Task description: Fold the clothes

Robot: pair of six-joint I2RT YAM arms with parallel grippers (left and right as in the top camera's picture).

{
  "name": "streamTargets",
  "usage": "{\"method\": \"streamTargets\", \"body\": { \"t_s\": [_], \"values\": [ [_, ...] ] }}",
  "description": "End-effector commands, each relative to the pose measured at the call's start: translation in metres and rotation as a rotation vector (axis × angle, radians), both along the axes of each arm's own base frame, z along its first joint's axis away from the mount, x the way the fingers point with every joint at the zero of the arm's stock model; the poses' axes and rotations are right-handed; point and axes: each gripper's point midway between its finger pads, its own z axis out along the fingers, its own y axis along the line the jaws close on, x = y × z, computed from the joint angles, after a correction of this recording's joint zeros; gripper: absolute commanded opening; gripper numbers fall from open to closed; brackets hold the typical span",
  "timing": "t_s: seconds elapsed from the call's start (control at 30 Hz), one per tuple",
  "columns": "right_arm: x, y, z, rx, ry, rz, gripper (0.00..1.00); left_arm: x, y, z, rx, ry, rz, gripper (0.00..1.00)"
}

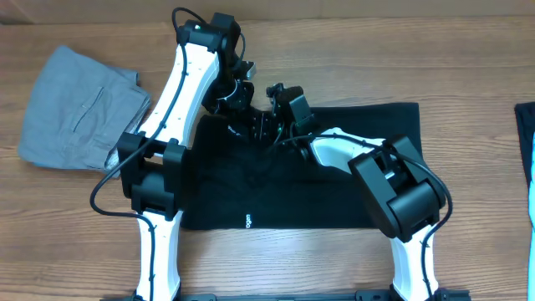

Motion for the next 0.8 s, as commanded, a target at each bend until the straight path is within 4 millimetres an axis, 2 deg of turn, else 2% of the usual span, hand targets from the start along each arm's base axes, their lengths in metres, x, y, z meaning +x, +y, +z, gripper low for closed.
{"method": "streamTargets", "body": {
  "t_s": [0.0,0.1,0.2,0.4,0.53,0.77],
  "values": [
    [0.009,-0.010,-0.002,-0.003,0.012,-0.033,0.25,0.004,-0.003,0.019,-0.028,-0.050,-0.018,0.04],
    [0.014,-0.021,0.003,0.019,0.042,-0.033,0.15,0.004,-0.001,0.018,-0.019,-0.052,-0.017,0.04],
    [0.017,-0.026,0.018,0.068,0.041,0.005,0.10,0.006,0.006,0.017,0.023,-0.063,-0.016,0.04],
    [0.022,-0.042,0.048,0.050,-0.024,0.037,0.09,0.006,0.022,0.014,0.111,-0.070,-0.017,0.04],
    [0.013,-0.049,0.060,0.013,-0.022,0.060,0.10,0.004,0.029,0.013,0.151,-0.064,-0.017,0.04],
    [-0.012,-0.068,0.082,-0.110,-0.022,0.110,0.10,-0.004,0.055,0.013,0.295,-0.039,-0.026,0.04]
  ]
}}
